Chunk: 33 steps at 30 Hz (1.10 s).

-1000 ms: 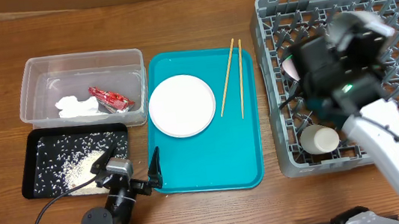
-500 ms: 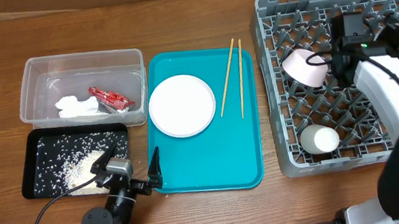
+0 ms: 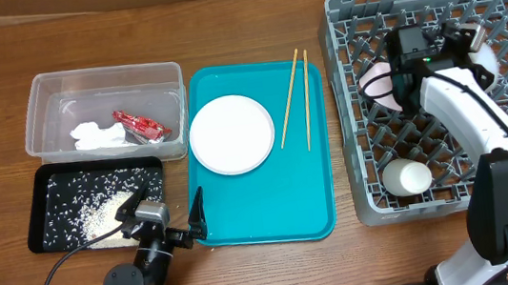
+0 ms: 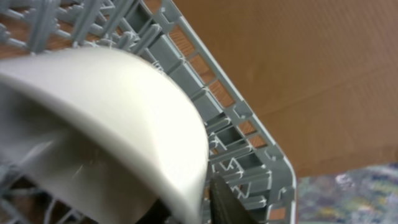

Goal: Sort waste into correct bins and load items into the dishwasher
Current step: 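Carry the grey bowl into the rack and release it, then move the right gripper back toward the chopsticks on the tray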

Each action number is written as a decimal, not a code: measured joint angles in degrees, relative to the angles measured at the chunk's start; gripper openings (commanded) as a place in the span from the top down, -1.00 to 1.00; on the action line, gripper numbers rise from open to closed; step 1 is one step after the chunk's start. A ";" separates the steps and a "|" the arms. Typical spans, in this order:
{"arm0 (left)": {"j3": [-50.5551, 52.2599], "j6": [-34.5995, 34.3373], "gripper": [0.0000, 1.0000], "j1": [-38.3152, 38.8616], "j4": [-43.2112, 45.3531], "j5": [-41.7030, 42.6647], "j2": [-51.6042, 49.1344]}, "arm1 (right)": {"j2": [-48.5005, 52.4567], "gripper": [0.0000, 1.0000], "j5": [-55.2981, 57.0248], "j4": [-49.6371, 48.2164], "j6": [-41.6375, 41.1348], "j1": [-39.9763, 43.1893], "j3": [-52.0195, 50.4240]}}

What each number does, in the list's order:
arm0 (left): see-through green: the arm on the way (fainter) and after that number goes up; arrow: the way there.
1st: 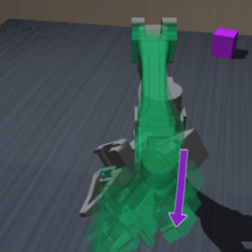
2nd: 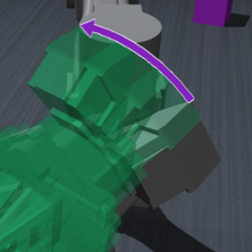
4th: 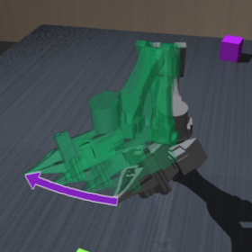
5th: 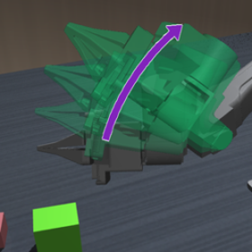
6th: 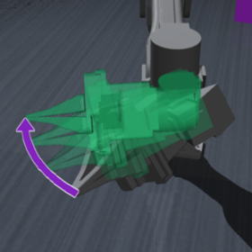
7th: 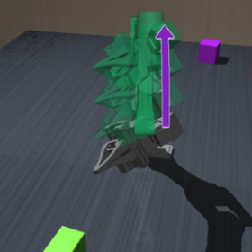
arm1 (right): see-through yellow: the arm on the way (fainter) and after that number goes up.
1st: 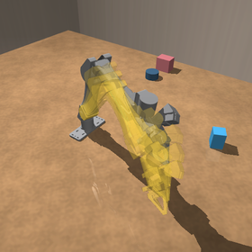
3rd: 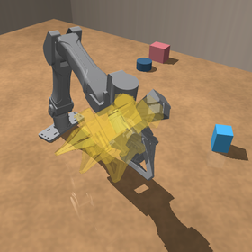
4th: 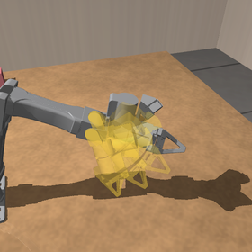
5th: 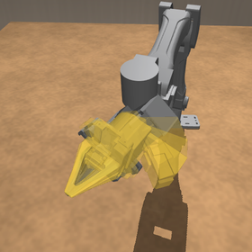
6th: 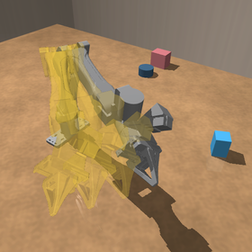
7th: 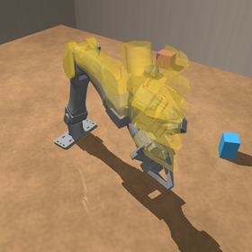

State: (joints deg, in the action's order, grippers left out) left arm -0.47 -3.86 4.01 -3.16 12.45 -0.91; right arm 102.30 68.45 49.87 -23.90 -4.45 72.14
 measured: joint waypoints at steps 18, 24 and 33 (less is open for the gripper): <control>0.00 0.00 -1.00 0.00 0.00 0.00 0.00 | -6.56 -0.06 -32.76 7.63 0.92 -22.34 14.32; 0.00 0.00 -1.00 0.00 0.00 0.02 0.00 | -6.93 0.01 -54.03 1.53 1.44 -26.91 14.95; 0.00 0.00 -1.00 0.00 0.00 0.00 0.00 | 4.72 0.27 -57.79 -8.90 1.77 -23.87 14.36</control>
State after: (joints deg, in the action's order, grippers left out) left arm -0.47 -3.86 4.01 -3.16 12.45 -0.91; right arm 107.02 10.66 40.97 -22.13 -28.32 86.50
